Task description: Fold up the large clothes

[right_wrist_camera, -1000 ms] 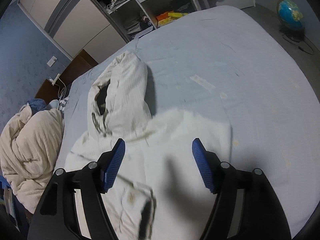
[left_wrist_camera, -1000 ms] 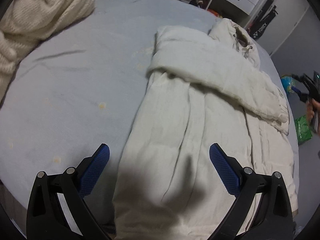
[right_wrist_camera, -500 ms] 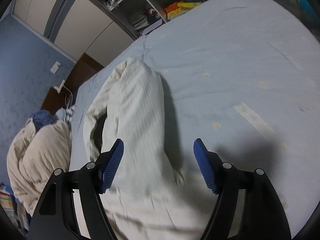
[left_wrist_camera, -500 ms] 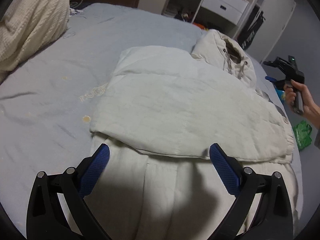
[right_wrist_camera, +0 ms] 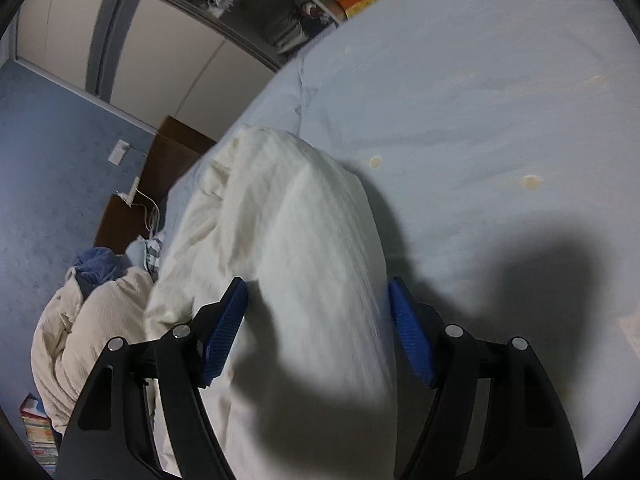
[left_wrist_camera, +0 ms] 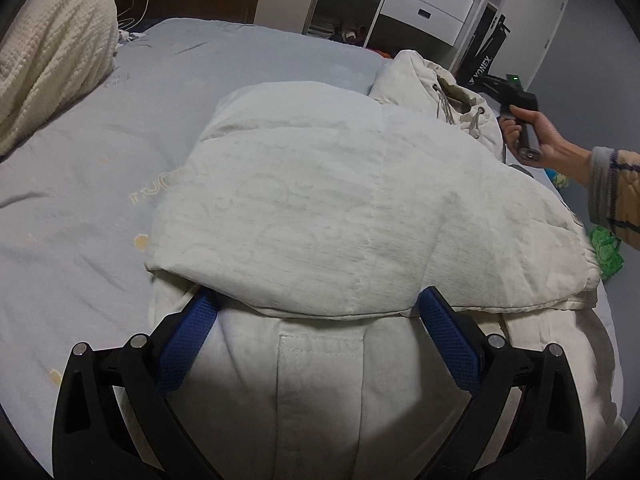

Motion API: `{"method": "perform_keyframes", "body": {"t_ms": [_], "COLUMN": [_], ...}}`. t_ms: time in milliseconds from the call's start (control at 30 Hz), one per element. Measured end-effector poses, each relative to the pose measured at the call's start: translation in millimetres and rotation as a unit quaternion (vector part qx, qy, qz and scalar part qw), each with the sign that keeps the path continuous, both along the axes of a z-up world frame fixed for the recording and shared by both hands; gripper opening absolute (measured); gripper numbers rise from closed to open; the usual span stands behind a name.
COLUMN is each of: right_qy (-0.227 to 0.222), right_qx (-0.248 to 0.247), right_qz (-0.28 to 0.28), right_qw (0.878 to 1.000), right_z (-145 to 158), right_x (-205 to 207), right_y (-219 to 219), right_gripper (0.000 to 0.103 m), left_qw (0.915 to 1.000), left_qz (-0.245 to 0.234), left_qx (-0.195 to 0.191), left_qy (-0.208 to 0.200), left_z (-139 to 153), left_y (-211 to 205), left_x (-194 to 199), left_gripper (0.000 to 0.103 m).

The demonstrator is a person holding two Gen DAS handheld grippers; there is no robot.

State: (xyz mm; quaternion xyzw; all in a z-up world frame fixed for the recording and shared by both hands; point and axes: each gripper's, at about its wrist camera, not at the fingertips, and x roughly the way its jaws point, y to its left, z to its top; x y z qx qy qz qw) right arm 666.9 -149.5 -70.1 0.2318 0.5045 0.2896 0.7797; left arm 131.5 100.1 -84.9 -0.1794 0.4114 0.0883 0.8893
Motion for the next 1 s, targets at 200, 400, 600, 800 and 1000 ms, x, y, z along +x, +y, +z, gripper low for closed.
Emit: {"method": "perform_keyframes", "body": {"t_ms": [200,400,600,800,1000], "right_qy": [-0.018,-0.082,-0.13,-0.17,-0.188], "right_qx": [-0.033,-0.058,-0.059,-0.061,-0.074], "right_qz": [0.016,0.042,0.051,0.084,0.113], "right_qw": [0.999,0.994,0.988,0.98,0.973], "right_z": [-7,30,82,123,139], "right_x": [5,-21,-70,-143,-215], "right_y": [23,33,36,34,25], "right_gripper": [0.032,0.013,0.011,0.008,0.008], "left_qw": [1.0,1.0,1.0,1.0,1.0], "left_qz": [0.0,0.001,0.002,0.002,0.003], "left_qx": [-0.002,-0.004,-0.005,-0.006,-0.009], "left_qy": [0.001,0.0,0.0,0.0,-0.001], "left_z": [-3,-3,-3,-4,-4], "left_y": [0,0,0,2,3], "left_x": [1,3,3,3,2], "left_gripper": [0.097,0.097,0.097,0.097,0.097]}}
